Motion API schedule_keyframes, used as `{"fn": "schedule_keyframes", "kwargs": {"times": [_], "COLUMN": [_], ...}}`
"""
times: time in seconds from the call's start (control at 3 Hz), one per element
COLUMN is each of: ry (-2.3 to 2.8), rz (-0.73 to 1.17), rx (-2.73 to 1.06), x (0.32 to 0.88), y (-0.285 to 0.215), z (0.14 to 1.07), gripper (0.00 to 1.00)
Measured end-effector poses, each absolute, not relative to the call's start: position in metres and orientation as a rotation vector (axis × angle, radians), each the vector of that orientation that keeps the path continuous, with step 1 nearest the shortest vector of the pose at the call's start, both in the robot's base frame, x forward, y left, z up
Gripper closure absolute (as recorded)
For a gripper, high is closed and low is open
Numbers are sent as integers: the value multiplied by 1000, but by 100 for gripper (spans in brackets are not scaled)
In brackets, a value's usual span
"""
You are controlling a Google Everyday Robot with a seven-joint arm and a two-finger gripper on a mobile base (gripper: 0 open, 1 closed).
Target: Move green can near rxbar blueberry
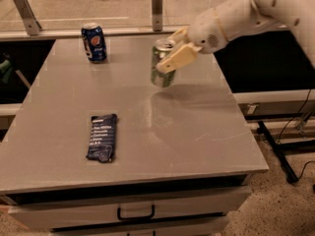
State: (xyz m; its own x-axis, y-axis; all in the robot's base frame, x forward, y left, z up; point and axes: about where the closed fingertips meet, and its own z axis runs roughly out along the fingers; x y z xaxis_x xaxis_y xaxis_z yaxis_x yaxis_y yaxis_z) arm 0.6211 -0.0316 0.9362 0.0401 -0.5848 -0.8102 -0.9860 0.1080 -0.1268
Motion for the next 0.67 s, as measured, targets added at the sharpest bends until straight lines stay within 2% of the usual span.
{"fn": "schedule_keyframes", "kwargs": {"times": [0.33,0.67], "ry": [1564,1535], "rz": [720,770], "rx": [-1686,-1750], "x": [589,563], "y": [17,45], "z": [929,917], "gripper": [100,100]}}
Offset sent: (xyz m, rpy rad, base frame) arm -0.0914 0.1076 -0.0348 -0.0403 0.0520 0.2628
